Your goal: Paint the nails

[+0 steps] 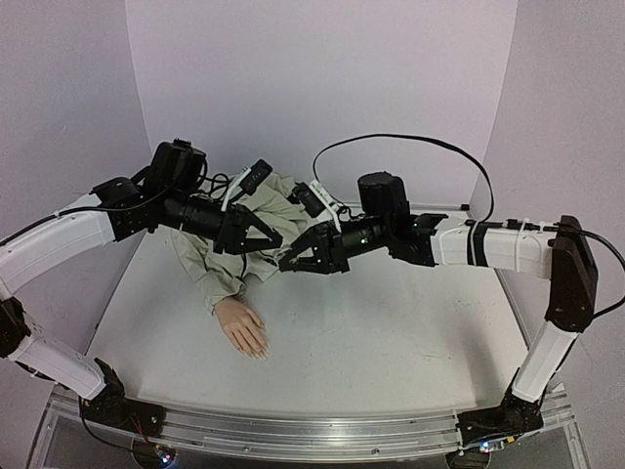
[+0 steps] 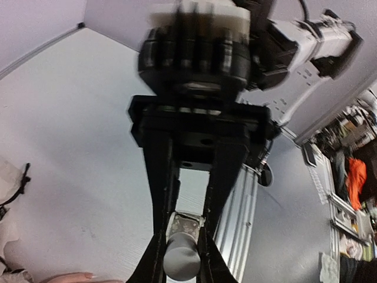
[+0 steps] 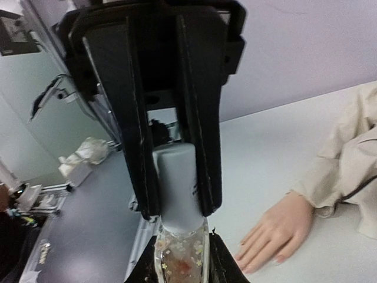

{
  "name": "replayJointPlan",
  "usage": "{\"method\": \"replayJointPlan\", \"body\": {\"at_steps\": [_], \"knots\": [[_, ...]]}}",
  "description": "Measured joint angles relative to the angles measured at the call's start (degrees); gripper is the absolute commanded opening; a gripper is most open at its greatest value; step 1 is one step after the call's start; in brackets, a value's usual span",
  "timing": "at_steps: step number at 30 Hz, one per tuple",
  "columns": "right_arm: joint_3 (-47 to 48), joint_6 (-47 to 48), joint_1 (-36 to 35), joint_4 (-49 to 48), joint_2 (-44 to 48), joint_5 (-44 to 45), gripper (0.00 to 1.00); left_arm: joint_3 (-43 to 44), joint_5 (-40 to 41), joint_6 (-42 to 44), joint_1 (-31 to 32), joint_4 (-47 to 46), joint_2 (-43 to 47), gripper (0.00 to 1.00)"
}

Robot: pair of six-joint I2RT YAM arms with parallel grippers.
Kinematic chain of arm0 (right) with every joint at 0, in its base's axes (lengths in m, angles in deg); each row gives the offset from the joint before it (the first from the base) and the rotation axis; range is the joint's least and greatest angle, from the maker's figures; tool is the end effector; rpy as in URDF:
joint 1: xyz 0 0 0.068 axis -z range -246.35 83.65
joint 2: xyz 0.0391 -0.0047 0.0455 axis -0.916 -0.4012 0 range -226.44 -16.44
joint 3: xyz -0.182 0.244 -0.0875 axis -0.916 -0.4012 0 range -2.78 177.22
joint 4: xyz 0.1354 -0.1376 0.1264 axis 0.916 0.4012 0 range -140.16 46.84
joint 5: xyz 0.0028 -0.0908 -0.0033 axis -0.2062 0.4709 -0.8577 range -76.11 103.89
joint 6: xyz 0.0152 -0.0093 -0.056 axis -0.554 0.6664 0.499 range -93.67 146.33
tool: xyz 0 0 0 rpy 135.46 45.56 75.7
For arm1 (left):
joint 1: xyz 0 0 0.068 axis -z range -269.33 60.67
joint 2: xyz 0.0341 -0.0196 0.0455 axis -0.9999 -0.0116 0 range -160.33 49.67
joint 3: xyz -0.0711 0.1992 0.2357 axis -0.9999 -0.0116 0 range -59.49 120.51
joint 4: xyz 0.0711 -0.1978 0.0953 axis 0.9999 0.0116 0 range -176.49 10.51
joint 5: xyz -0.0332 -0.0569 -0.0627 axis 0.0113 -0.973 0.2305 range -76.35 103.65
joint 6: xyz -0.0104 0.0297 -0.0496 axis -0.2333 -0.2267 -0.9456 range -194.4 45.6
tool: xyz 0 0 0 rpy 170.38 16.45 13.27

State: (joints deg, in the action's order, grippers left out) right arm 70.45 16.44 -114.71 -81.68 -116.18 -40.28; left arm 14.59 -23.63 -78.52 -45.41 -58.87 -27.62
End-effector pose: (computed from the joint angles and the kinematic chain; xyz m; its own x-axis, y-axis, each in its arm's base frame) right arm 0.2315 0.3124 0.3859 -0.1101 0.0275 -0.9935 -0.9696 -0.2227 0.1013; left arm 0.1692 -0.1988 0.4079 -0.4348 0.3393 -0.8342 0.8977 0.2374 -0.3713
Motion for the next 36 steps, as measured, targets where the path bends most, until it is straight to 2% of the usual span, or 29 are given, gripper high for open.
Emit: {"method": "replayJointPlan", "body": {"at_steps": [4, 9, 12, 15, 19, 23, 28, 31, 33, 35, 36], "knots": [[0.0, -3.8, -0.3, -0.7, 0.0, -10.3, 0.0, 0.0, -9.7, 4.5, 0.0, 0.9, 0.2, 0.0], [0.0, -7.0, -1.1, -3.1, 0.0, -15.5, 0.0, 0.0, -16.6, 7.4, 0.0, 0.7, 0.5, 0.0], [0.0, -8.0, -1.3, -4.3, 0.3, -15.8, 0.0, 0.0, -17.1, 7.6, 0.1, 0.2, 1.1, 0.06], [-0.2, -7.8, -1.4, -5.0, 1.0, -14.7, 0.0, 0.0, -15.3, 7.1, 0.5, -0.6, 2.3, 0.19], [-1.6, -4.7, -1.4, -6.8, 3.8, -8.9, 0.0, -0.6, -9.7, 5.2, 1.3, -1.7, 4.5, 0.49], [-3.1, -0.6, -0.5, -8.6, 8.5, -2.7, 0.0, -4.0, -4.3, 2.3, 1.3, -0.7, 7.2, 0.7], [-4.8, 4.2, 0.9, -8.7, 12.9, 6.8, 0.0, -8.5, 2.8, -1.5, 0.5, 0.0, 13.7, 0.85], [-5.8, 6.2, 1.0, -8.0, 13.6, 14.0, 0.0, -10.1, 6.8, -5.0, 0.5, 0.0, 18.9, 0.86], [-6.2, 7.1, 1.0, -7.1, 13.6, 20.3, 0.0, -10.1, 10.3, -8.8, 0.5, -0.5, 20.9, 0.85], [-6.7, 7.8, 0.0, -6.1, 13.6, 30.7, 0.0, -10.1, 14.6, -14.3, 0.5, -1.5, 21.8, 0.94], [-6.8, 8.3, -0.4, -5.9, 13.6, 35.3, 0.0, -10.1, 16.4, -17.0, 0.5, -2.2, 21.7, 0.95]]}}
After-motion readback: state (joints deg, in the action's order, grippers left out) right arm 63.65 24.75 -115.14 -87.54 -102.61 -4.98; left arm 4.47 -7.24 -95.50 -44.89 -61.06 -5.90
